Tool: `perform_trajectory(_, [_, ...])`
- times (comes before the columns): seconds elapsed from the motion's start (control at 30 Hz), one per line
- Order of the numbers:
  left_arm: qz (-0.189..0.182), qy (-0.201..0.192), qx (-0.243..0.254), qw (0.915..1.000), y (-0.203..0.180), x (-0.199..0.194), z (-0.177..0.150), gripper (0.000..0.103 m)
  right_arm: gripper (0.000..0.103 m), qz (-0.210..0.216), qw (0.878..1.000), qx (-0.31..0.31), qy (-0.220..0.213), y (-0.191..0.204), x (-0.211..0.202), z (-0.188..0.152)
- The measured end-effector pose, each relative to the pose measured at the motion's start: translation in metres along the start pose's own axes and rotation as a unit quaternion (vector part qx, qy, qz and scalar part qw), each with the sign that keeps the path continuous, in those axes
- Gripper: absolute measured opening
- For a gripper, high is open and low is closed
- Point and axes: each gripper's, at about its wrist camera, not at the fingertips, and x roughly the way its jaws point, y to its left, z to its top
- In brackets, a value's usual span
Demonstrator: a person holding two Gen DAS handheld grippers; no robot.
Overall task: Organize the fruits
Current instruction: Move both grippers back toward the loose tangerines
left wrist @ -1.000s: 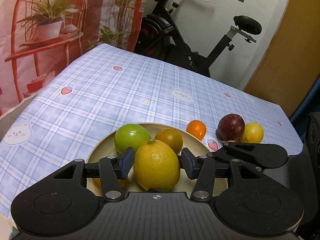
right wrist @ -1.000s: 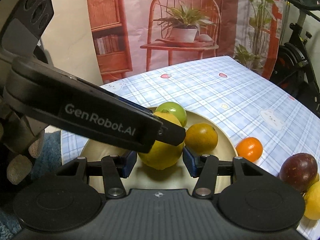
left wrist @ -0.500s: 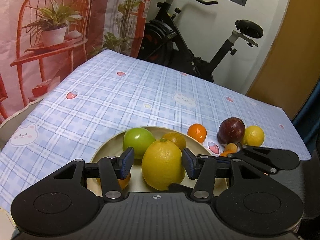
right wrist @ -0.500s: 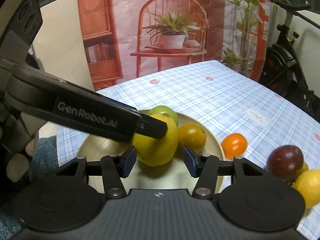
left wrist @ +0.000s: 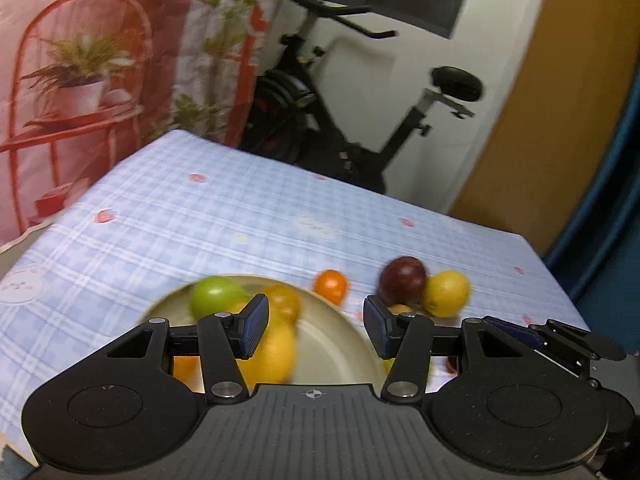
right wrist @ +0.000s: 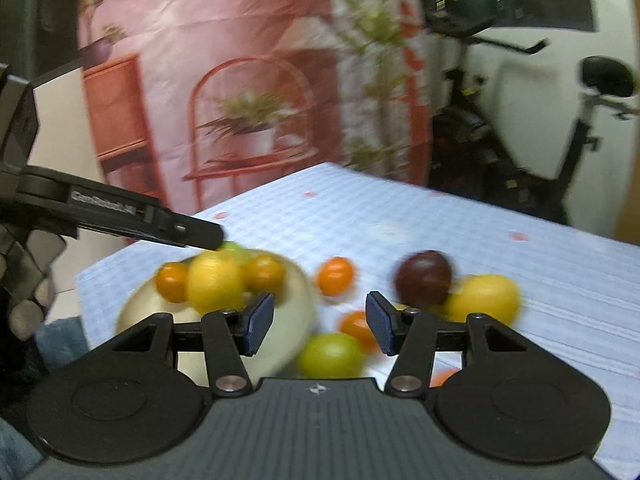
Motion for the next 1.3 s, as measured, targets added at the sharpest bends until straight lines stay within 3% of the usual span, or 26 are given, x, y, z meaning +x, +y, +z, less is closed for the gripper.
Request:
perform_trajectory(0.2, [-0.028,0.004,0.035,0.999,-0.027,0.004,-0.014,0.055,0.055,-0.05,0.999,0.009,-0.006,-0.018,-0.036,-0.028])
perform_trajectory(0.37, [-0.028,0.012,0.059,0.9978,-0.038,0.005,-0.023,0.055,0.055,-0.071,0.997,0.038,-0.006,-0.033,-0.05,-0.038])
perform_trajectory(0.47, [-0.026,0.007,0.063,0.9976,-0.038,0.003,-0.023,0.055,0.055,-0.072,0.996,0.05,-0.011,-0.038,-0.053,-0.037])
perform_trajectory(0.97, [-0.022,0.021,0.07,0.9971,-0.035,0.009,-0.025,0.055,0.054,-0.074,0.995,0.026,0.06,-0.033,-0.036,-0.05])
perform_trajectory(1.3, [-0.019,0.026,0.074,0.9967,-0.037,0.011,-0.026,0.055,0.043,-0.073,0.994,0.029,0.075,-0.036,-0.031,-0.052])
